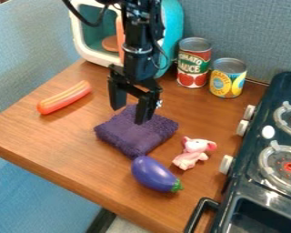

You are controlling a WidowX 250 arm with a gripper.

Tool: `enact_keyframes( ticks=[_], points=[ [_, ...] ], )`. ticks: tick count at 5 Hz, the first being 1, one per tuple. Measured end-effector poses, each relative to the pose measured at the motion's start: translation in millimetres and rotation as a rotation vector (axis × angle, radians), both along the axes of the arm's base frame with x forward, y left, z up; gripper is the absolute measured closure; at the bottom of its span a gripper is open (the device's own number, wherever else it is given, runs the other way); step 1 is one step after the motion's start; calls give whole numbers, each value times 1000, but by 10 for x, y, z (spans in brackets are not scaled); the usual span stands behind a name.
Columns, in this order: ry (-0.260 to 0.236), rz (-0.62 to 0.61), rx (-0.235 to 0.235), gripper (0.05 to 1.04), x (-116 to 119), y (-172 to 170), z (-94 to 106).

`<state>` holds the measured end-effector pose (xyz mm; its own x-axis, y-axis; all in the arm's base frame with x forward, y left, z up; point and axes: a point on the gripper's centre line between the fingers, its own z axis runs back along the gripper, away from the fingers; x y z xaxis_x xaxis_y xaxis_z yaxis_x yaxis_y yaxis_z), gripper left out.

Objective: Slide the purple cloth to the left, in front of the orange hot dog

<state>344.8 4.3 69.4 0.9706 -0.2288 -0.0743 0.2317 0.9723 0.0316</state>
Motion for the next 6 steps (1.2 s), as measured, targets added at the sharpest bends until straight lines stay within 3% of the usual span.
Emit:
enact_keyframes(
  ticks=[1,3,4,6],
  points=[
    [16,25,26,77,52,42,-180],
    [-24,103,22,77,143,64,-318],
    [14,118,36,77,83,154,-438],
    [35,249,10,77,-100,442,-493]
  ],
)
